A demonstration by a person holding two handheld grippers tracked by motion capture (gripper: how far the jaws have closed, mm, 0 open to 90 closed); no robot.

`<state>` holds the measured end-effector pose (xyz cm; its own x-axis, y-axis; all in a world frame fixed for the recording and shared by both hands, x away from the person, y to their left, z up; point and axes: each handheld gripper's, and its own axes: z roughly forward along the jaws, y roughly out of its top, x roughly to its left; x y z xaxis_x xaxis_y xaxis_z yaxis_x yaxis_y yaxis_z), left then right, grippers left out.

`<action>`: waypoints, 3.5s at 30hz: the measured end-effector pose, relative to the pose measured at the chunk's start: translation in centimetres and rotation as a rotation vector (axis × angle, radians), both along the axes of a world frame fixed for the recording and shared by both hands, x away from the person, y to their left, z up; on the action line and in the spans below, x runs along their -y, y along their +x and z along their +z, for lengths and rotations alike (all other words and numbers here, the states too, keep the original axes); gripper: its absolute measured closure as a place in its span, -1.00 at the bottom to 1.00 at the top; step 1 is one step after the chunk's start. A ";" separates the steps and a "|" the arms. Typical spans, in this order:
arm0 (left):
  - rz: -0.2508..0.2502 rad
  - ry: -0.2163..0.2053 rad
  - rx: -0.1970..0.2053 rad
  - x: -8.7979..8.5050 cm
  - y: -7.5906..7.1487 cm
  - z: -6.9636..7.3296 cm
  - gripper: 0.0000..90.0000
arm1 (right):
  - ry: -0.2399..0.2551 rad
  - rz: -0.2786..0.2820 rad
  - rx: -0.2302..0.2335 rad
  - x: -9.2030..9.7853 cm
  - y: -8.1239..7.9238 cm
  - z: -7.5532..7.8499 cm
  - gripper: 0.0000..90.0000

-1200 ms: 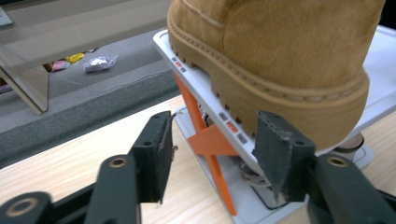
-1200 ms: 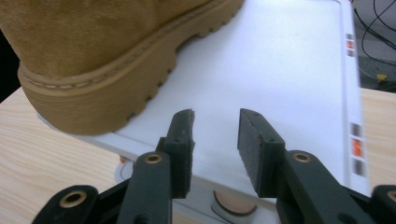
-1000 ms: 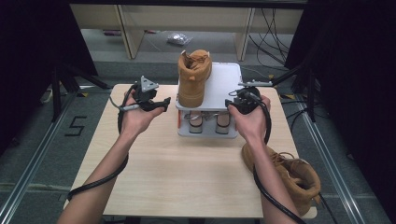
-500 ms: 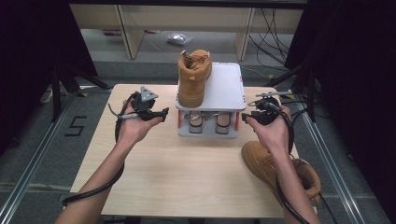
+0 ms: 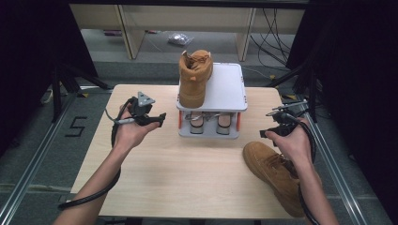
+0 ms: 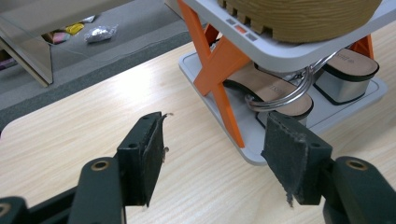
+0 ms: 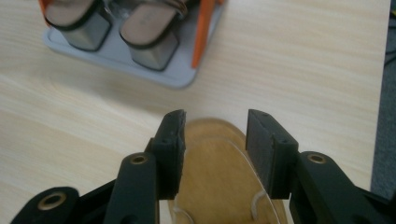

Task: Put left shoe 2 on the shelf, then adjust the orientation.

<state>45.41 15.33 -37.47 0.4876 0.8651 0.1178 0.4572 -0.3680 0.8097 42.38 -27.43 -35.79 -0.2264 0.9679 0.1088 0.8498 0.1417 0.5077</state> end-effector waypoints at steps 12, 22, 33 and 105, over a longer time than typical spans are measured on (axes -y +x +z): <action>0.013 -0.015 -0.022 -0.6 -0.3 -1.2 -0.17 | -0.070 0.002 -0.070 4.3 -1.3 -0.8 0.31; 0.032 -0.016 -0.041 -1.9 -1.0 -2.6 -0.17 | -0.105 0.037 -0.127 6.6 -2.5 -1.1 0.32; 0.027 -0.038 -0.047 -1.9 -1.8 -3.6 -0.17 | -0.096 -0.001 -0.199 6.8 -3.3 -1.1 0.31; 0.009 -0.041 -0.077 -1.8 -1.4 -5.5 -0.17 | -0.340 0.048 -0.238 5.6 -2.3 0.6 0.90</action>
